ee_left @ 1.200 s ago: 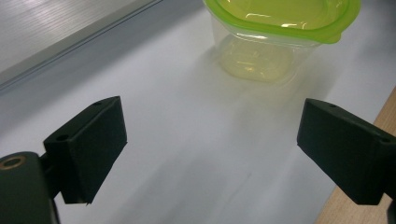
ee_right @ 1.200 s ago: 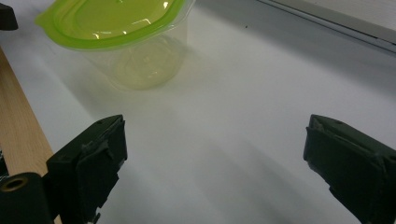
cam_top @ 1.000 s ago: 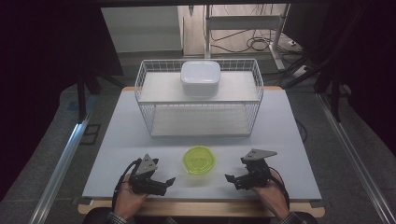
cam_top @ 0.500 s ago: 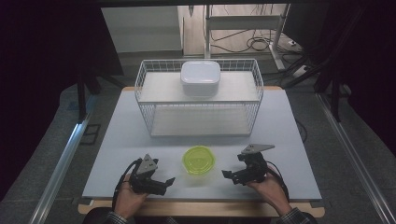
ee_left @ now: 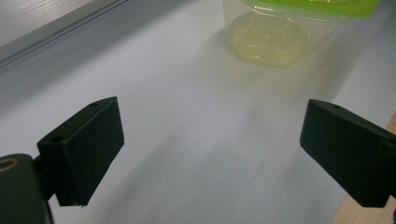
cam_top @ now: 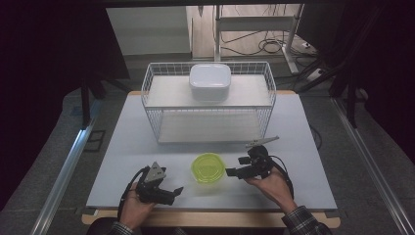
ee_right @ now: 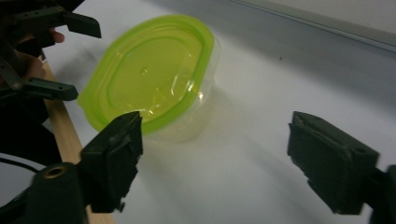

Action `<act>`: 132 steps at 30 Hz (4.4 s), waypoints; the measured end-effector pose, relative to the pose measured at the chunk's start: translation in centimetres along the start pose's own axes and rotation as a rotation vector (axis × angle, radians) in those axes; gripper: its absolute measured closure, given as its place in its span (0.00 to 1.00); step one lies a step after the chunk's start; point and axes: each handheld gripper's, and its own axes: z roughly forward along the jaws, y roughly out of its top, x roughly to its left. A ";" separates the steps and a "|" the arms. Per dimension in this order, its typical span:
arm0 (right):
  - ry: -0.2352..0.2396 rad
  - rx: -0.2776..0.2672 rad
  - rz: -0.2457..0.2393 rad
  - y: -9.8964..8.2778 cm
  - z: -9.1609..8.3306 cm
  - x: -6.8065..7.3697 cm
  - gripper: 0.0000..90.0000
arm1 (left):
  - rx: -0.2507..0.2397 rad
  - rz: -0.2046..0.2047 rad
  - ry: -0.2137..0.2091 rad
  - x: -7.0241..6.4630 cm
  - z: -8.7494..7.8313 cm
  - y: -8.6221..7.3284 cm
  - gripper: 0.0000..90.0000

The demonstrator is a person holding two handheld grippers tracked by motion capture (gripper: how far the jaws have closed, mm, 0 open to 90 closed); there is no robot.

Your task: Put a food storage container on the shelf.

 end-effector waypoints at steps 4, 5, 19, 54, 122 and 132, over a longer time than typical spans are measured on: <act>0.021 0.023 -0.002 1.0 0.7 -0.1 0.36 | 0.002 -0.001 0.007 0.0 0.0 0.0 0.07; 0.030 0.025 0.005 1.2 0.8 -0.2 0.38 | 0.002 -0.002 0.008 0.0 0.0 0.0 0.07; 0.109 0.073 0.099 3.6 3.4 -0.8 0.71 | 0.009 -0.003 0.009 0.1 -0.1 -0.1 0.07; 0.219 0.024 0.209 4.2 1.6 -1.3 0.92 | 0.012 -0.002 0.011 0.0 0.0 0.0 0.07; 0.271 -0.064 0.278 6.6 -2.8 -1.2 0.91 | -0.012 -0.029 0.019 0.3 -0.2 0.0 0.05; 0.269 -0.147 0.219 11.6 -7.0 1.0 0.91 | -0.010 -0.022 0.019 0.3 -0.2 0.0 0.05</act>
